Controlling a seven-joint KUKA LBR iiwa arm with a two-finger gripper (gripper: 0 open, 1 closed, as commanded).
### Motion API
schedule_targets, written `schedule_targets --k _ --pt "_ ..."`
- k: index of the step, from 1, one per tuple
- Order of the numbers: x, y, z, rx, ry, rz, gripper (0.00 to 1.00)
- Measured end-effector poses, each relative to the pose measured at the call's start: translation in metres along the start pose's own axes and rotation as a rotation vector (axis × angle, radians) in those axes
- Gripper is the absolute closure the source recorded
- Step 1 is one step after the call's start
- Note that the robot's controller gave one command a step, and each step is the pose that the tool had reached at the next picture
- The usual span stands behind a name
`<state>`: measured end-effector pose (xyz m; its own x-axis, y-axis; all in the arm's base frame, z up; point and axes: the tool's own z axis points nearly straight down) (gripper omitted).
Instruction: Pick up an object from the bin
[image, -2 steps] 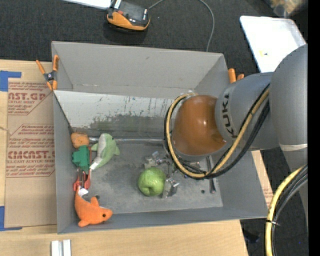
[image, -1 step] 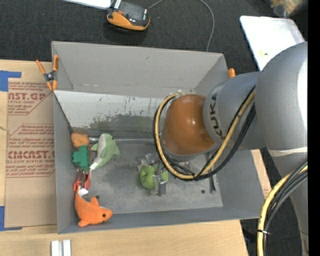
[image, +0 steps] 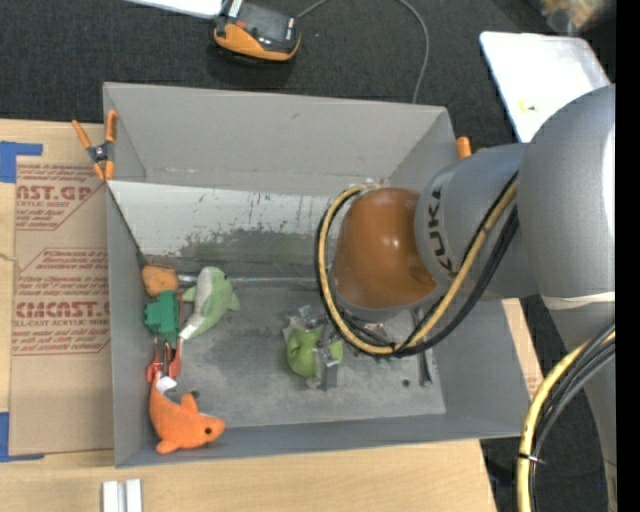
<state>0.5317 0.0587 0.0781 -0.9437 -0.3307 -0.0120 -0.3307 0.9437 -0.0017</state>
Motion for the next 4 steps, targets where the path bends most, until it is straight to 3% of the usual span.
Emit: schedule_targets --k 1,4 --pt "0.0157 -0.0139 -0.0108 -0.001 0.0 0.077 1.0" --pt "0.0157 -0.014 -0.0108 0.0 0.0 0.076 1.0"
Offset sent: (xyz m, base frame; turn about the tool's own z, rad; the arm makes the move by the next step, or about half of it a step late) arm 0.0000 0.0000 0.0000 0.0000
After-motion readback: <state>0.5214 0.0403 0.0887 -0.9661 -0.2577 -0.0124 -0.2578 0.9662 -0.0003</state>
